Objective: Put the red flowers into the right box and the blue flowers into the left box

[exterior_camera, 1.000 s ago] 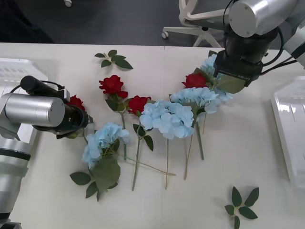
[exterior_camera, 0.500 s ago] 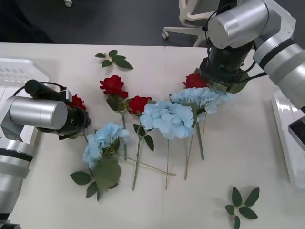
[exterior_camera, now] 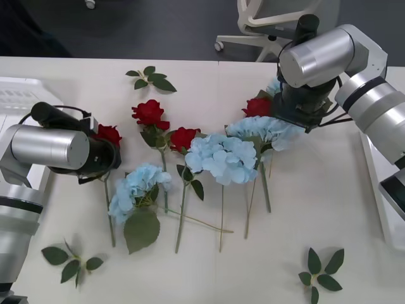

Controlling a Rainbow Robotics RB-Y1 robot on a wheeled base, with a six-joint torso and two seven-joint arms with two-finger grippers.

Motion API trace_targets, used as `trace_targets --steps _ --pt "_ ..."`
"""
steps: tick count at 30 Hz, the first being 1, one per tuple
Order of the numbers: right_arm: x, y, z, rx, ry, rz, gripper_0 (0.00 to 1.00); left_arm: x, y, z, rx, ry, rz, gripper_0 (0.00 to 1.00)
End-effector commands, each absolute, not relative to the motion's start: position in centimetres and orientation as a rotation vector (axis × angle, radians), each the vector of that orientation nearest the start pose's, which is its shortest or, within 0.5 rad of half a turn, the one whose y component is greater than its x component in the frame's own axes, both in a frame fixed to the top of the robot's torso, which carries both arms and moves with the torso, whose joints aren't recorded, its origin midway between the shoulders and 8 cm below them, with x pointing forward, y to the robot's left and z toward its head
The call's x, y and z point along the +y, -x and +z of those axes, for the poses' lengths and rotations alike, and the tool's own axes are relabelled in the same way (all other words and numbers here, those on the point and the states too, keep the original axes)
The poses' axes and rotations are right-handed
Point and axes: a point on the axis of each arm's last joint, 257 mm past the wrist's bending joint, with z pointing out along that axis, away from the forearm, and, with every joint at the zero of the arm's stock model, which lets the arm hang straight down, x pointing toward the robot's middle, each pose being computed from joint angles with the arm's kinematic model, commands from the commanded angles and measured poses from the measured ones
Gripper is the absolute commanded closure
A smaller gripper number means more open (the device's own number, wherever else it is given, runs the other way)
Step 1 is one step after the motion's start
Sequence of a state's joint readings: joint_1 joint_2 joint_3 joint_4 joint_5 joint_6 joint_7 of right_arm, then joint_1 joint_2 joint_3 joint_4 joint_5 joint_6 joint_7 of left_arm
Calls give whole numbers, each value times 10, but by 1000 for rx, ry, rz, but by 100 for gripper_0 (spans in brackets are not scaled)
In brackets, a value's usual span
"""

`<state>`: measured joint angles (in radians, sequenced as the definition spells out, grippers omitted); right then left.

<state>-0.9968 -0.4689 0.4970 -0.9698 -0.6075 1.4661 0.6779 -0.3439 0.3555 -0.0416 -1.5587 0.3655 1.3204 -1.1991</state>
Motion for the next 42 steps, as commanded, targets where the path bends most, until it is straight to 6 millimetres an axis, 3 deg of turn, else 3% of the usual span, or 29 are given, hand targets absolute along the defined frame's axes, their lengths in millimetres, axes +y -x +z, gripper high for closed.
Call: trace_targets --steps 1,7,8,9,10,11,16,22,28,34,37,42 --pt "-216 -576 -255 2718 -611 -3 8 256 -506 -274 2523 217 -193 100" --pt "-214 -579 -265 2703 -603 30 8 252 -494 -225 2437 177 -221 100" --pt "-213 -579 -265 2705 -603 35 30 249 -493 -215 2413 162 -233 100" --pt "-212 -580 -263 2703 -608 48 61 246 -491 -206 2388 139 -237 100" --pt "-210 -580 -263 2705 -610 55 76 244 -490 -202 2378 131 -243 100" --pt "-209 -580 -263 2706 -607 63 100 242 -489 -193 2355 95 -239 100" --pt "-206 -587 -259 2685 -586 84 100 231 -482 -161 2254 -92 -229 100" --pt "-212 -598 -251 2648 -560 97 100 217 -475 -127 2137 -254 -355 100" --pt "-223 -605 -240 2620 -525 82 100 204 -458 -94 1999 -390 -623 100" --pt "-245 -602 -200 2589 -469 24 100 197 -441 -81 1845 -544 -800 100" --pt "-260 -591 -165 2583 -434 -21 100 194 -429 -77 1756 -637 -872 100" --pt "-265 -567 -115 2594 -372 1 100 192 -407 -67 1625 -766 -922 100"
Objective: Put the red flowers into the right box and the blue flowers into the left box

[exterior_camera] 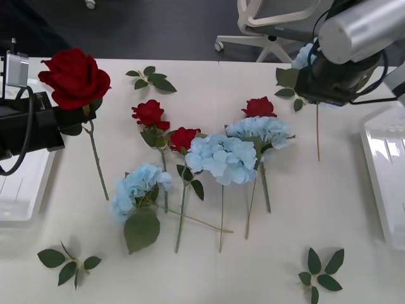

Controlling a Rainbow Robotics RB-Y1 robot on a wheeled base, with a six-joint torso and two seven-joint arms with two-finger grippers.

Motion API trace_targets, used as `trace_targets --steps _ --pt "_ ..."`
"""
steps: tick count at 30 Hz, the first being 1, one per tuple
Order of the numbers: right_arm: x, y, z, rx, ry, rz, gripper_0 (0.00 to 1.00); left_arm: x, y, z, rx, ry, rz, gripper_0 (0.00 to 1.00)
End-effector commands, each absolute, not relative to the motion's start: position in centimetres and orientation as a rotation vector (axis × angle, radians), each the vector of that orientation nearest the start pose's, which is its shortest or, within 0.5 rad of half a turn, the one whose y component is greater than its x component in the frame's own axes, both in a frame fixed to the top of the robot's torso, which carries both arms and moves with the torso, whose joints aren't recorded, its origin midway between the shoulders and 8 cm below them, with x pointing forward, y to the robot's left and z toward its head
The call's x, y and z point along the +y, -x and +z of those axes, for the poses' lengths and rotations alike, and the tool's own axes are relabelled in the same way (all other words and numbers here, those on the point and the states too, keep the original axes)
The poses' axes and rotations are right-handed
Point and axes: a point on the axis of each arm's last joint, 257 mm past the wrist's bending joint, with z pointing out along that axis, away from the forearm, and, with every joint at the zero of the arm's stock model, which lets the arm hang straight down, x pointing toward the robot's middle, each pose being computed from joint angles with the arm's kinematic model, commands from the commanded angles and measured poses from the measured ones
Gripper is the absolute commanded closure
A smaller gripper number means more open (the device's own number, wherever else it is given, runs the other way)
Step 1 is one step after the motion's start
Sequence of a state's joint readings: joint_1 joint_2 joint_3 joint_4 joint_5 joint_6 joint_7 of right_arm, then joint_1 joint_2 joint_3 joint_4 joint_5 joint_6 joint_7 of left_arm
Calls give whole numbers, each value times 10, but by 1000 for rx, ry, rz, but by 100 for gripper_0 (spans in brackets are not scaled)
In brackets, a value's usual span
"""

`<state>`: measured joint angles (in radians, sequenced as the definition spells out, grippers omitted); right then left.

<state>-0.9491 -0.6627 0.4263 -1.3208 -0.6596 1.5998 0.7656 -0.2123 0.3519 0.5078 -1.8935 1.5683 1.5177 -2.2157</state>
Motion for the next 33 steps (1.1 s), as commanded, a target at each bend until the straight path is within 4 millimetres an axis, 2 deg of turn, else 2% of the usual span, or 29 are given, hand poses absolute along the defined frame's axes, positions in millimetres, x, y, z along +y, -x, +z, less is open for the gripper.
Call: trace_targets --steps 1,4,7,11,15,19,22,27,33 --pt "-265 -559 -104 2597 -350 1 100 192 -401 -63 1594 -801 -921 100" --pt "-263 -538 -80 2615 -253 -18 100 192 -383 -55 1517 -883 -928 100" --pt "-262 -522 -69 2638 -146 -52 100 192 -369 -47 1464 -920 -967 100" --pt "-254 -504 -58 2611 54 -58 100 195 -340 -29 1338 -947 -1120 100" --pt "-263 -486 -68 2591 168 -64 100 201 -324 -25 1278 -986 -1191 100" --pt "-280 -467 -88 2566 244 -45 100 199 -315 -22 1243 -1051 -1217 100" --pt "-293 -455 -112 2536 249 0 100 193 -315 -14 1208 -1073 -1235 100" --pt "-298 -448 -134 2526 235 53 100 176 -313 -7 1164 -1128 -1265 100" --pt "-300 -447 -169 2508 158 136 100 153 -320 -1 1127 -1153 -1279 100"
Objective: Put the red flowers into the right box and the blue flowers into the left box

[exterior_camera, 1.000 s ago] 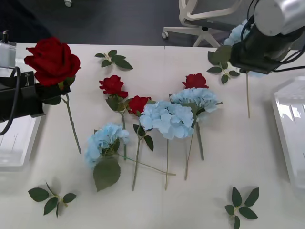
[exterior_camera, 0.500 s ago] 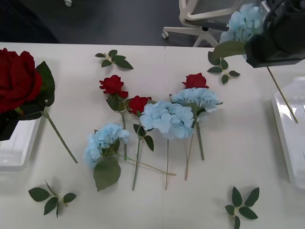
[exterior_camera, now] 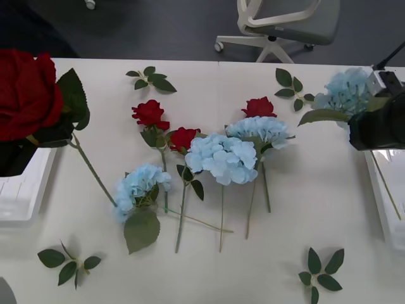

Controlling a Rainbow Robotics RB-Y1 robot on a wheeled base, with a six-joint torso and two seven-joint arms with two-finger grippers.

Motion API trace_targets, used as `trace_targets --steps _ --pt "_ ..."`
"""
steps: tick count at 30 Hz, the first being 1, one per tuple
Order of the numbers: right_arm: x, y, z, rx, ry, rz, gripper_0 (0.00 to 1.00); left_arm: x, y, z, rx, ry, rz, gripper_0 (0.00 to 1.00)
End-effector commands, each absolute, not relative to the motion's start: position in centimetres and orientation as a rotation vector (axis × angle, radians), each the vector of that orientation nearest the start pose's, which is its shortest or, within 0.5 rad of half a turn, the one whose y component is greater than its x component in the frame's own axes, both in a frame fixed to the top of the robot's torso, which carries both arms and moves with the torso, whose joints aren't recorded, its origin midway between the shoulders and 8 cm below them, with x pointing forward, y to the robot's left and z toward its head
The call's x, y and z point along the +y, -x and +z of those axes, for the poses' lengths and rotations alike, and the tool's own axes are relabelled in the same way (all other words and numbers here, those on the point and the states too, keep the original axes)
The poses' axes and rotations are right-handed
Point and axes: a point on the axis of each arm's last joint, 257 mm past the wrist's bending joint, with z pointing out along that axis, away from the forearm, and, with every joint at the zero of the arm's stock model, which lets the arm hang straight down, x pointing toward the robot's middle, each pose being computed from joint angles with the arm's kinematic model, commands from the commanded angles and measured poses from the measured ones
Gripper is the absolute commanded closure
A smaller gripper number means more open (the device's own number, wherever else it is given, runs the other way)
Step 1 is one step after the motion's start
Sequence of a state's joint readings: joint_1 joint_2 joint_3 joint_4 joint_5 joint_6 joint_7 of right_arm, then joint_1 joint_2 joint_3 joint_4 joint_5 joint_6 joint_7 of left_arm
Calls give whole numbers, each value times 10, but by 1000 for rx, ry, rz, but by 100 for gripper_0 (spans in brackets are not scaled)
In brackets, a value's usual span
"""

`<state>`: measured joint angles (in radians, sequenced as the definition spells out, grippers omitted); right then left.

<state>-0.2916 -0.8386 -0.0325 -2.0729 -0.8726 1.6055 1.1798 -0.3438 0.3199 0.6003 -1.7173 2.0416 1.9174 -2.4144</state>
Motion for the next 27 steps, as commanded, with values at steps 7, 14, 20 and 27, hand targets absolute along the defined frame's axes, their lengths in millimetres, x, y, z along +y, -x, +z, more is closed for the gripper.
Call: trace_targets --steps 7,14,20,27 --pt "-311 -439 -219 2503 65 153 100 116 -338 6 1114 -1170 -1278 100" --pt "-310 -433 -262 2524 -24 133 100 84 -348 10 1109 -1170 -1293 100" --pt "-302 -442 -286 2498 -85 148 100 66 -358 16 1111 -1168 -1280 100" --pt "-304 -443 -288 2489 -102 136 80 49 -355 15 1096 -1207 -1285 100"
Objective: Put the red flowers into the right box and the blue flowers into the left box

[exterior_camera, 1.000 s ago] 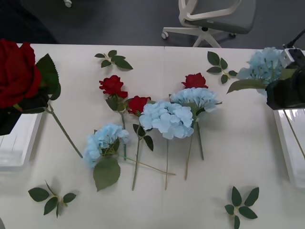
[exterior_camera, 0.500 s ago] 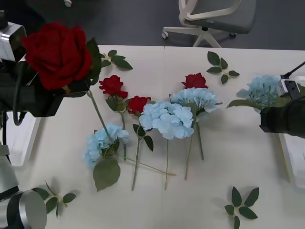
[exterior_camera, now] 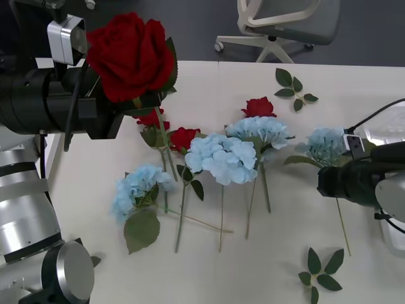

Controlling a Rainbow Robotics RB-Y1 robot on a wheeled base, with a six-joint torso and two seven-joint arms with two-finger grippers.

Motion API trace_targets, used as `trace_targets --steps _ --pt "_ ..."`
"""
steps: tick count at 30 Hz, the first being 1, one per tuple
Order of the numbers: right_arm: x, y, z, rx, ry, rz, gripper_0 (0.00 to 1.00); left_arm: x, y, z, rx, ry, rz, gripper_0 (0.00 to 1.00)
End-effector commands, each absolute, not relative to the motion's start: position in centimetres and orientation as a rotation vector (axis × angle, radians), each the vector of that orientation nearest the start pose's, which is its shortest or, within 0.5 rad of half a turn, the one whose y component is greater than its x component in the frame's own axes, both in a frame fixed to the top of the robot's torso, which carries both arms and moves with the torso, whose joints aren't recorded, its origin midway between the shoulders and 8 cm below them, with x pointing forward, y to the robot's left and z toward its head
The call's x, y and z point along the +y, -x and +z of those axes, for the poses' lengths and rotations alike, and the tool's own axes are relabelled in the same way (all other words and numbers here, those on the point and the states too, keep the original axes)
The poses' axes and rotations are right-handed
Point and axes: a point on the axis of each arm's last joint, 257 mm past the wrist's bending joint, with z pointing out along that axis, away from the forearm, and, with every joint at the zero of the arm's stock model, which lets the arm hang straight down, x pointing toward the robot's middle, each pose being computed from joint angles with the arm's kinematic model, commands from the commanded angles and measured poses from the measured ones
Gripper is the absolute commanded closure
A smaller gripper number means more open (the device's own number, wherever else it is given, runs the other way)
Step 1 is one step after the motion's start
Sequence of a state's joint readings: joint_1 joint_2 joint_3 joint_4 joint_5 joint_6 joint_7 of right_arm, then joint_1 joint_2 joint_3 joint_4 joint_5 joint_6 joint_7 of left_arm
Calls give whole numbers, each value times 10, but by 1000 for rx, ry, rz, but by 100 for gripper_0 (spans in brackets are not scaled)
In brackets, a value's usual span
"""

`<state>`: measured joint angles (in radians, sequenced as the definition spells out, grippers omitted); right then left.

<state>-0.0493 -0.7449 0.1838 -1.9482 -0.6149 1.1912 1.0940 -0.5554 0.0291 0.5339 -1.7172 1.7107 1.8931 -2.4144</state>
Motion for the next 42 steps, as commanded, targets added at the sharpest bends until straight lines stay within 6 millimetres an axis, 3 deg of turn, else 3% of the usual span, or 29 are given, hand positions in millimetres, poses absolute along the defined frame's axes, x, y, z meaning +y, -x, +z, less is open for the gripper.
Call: trace_targets --steps 1,2,4,13,18,22,28,34,38,42 --pt "-306 -446 -285 2475 -96 120 49 49 -353 14 1094 -1221 -1282 100" --pt "-312 -450 -281 2450 -86 88 12 49 -351 12 1087 -1235 -1280 100" --pt "-319 -454 -275 2434 -89 71 5 49 -350 12 1080 -1249 -1272 100" --pt "-328 -460 -254 2392 -64 40 5 47 -351 12 1037 -1280 -1218 100" --pt "-324 -460 -240 2372 -30 38 5 47 -353 9 1010 -1301 -1168 100" --pt "-313 -457 -210 2342 3 55 5 42 -354 9 984 -1337 -1125 100" --pt "-292 -406 -131 2431 124 82 5 30 -351 27 919 -1397 -1095 100" --pt "-270 -362 -78 2464 293 183 5 14 -341 30 878 -1463 -1106 100" --pt "-260 -356 -58 2394 488 174 5 9 -338 30 868 -1483 -1106 100" --pt "-243 -365 -41 2239 716 158 5 9 -332 33 844 -1485 -1130 100"
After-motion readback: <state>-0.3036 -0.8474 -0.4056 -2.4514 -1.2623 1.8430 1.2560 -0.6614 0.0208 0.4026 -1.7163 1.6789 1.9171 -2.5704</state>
